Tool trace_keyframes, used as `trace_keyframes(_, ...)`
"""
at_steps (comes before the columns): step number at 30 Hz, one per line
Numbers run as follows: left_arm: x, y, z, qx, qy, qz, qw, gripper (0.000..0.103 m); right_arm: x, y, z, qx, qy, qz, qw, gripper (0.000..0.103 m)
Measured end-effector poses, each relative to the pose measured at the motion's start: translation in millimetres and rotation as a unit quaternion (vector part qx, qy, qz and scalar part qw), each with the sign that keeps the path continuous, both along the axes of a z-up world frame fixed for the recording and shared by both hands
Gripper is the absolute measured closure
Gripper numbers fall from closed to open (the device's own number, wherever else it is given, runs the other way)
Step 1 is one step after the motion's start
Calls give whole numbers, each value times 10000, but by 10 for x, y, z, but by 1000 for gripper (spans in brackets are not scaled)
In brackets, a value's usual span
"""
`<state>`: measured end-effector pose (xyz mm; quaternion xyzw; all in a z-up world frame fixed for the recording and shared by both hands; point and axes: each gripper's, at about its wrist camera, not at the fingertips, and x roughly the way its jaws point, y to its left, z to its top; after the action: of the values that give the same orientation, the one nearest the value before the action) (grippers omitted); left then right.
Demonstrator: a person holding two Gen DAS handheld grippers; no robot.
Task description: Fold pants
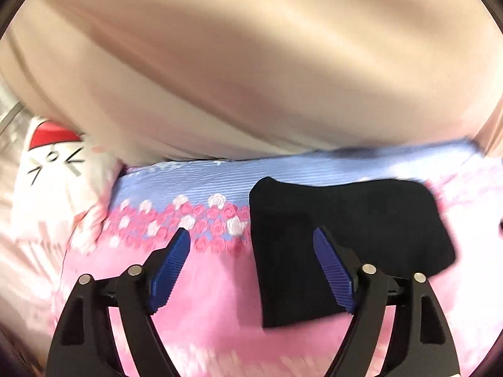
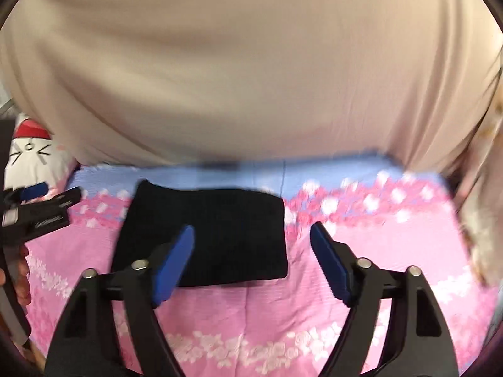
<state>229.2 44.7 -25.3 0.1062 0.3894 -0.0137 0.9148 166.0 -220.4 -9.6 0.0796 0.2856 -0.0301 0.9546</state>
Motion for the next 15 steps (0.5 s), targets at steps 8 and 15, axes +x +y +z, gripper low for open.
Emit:
trace_keyframes(8,-835,40,435,-326,-118,250,9991,18,-587,303,285,-204,-133,-368,9990,19)
trace_keyframes(15,-1232,-57,276,-278,67,84,9996,18,-721,298,168,205,160,-693,9973,19)
